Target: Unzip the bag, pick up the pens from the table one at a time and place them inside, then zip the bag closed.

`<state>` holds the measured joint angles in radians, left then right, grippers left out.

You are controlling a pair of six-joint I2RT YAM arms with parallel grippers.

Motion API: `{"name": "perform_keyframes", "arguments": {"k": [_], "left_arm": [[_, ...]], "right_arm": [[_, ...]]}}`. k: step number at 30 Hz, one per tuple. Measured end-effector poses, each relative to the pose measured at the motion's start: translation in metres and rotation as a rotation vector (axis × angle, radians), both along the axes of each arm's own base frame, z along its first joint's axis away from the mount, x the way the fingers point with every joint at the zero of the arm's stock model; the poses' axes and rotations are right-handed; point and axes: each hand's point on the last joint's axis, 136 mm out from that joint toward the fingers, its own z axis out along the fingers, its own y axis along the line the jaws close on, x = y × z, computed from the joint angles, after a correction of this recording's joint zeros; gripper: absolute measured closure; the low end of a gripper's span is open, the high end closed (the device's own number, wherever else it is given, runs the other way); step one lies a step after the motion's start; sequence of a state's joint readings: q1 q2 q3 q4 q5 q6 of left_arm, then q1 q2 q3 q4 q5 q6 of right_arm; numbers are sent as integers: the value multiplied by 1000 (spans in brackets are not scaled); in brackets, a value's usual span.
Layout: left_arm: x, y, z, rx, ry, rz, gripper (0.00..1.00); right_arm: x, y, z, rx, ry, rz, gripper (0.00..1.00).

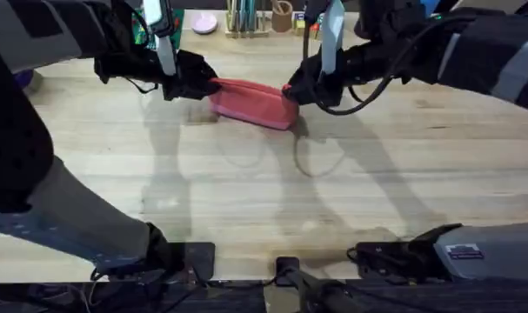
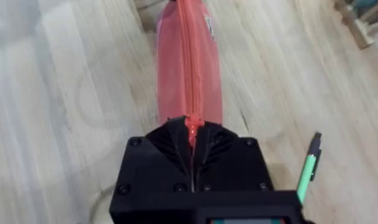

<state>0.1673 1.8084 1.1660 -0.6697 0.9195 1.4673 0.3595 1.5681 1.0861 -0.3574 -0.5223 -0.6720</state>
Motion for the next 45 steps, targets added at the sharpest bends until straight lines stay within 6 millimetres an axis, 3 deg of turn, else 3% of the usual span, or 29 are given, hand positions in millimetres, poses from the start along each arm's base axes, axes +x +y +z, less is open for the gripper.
{"name": "perform_keyframes", "arguments": {"k": [14,27,45], "left_arm": [[2,7,0,6,-4,17,958],[3,7,-1,9,-7,18,958],[3,7,0,8,-7,17,958]], "right_arm": [[11,20,10,19,-61,-8,970],[33,47,12,14,-54,14,970],[51,117,9,31,-77,121,970]]}}
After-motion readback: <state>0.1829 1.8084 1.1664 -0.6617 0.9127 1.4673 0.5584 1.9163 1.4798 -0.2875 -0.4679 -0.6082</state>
